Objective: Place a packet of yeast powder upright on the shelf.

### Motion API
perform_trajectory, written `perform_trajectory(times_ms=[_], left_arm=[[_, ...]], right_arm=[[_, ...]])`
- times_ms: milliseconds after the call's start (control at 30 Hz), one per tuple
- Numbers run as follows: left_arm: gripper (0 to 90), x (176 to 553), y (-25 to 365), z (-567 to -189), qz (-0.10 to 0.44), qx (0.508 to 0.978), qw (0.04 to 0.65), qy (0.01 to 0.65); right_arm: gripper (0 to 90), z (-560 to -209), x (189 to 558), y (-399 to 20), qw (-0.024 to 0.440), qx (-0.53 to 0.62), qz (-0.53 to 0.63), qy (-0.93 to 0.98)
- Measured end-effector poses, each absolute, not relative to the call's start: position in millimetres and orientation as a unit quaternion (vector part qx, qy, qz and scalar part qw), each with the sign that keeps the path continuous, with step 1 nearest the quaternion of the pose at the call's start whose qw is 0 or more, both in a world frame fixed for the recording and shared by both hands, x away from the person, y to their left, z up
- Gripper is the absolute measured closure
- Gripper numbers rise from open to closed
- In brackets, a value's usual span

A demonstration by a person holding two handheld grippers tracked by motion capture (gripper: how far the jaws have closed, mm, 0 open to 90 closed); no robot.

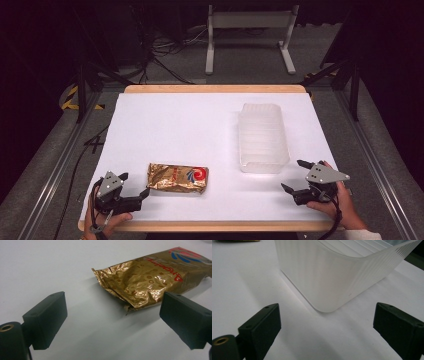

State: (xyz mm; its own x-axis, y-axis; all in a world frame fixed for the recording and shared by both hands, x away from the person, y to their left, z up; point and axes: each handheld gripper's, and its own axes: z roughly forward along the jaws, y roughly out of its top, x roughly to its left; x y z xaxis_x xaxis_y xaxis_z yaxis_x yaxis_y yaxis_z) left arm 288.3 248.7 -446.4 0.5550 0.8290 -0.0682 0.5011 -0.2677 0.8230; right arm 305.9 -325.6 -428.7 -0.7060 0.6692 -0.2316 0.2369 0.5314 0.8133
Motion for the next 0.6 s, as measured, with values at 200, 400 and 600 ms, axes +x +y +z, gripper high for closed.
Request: perform_trajectory(times_ms=[200,400,600], left_arm=[[8.3,289,248,-447,0.189,0.775,0.423,0.430],[9.4,291,246,-449,0.180,0.777,0.422,0.431],[11.3,299,245,-450,0.161,0.775,0.428,0.436]], right_arm=[[8.4,-428,305,-325,0.274,0.270,0.401,0.831],[8.4,-427,305,-324,0.278,0.271,0.399,0.831],[8.4,-428,305,-324,0.277,0.270,0.398,0.832]])
